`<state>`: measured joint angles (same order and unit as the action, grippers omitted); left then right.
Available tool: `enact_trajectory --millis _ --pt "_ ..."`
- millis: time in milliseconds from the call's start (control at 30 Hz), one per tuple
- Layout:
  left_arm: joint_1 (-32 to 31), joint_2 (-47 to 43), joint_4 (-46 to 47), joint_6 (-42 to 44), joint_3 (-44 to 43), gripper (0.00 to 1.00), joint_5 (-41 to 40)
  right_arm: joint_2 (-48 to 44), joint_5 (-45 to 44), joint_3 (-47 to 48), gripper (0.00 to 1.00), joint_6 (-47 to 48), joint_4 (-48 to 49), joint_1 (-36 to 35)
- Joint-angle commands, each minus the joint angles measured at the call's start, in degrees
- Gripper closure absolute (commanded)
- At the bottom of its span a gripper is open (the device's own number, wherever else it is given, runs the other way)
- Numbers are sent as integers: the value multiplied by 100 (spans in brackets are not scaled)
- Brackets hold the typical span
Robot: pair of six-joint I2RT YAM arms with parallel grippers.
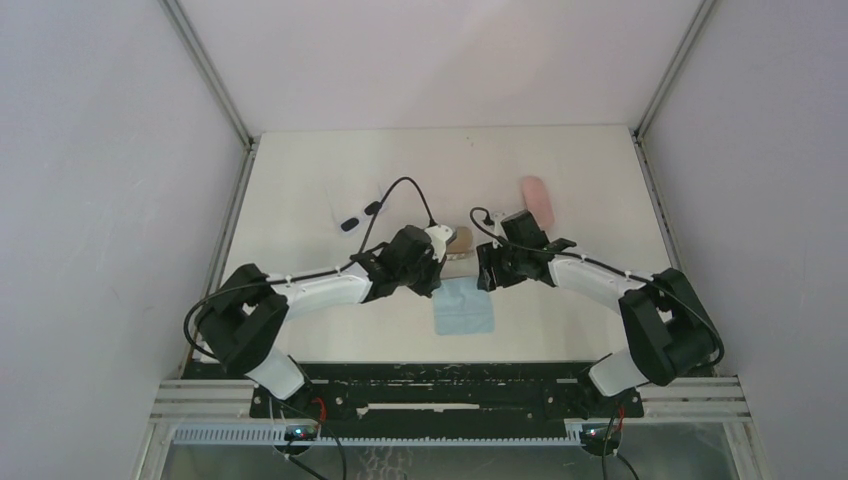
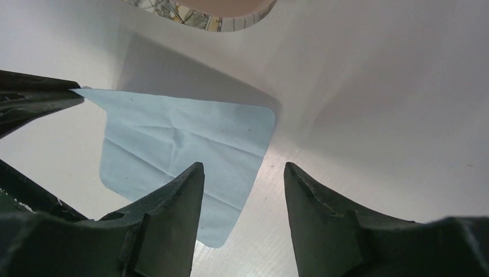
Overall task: Organize the sunglasses
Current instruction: Fold the glasses cleaning cloth at the center of the board.
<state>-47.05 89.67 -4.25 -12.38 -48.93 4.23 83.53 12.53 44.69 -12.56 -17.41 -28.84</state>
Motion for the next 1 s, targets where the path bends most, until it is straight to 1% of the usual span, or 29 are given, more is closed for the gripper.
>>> enact_trajectory --millis 0,267,433,633,967 --pt "21 103 -9 108 -110 100 -199 283 307 201 46 57 252 43" --pt "162 448 -171 38 -245 100 -411 815 165 533 45 41 216 92" --pt "277 505 -173 7 -254 100 -395 1176 157 897 49 174 -31 104" --pt "327 524 -130 13 -281 100 -310 1433 425 1140 55 434 -251 108" --pt "354 544 -97 16 -321 100 -177 1813 507 1369 57 538 -306 54"
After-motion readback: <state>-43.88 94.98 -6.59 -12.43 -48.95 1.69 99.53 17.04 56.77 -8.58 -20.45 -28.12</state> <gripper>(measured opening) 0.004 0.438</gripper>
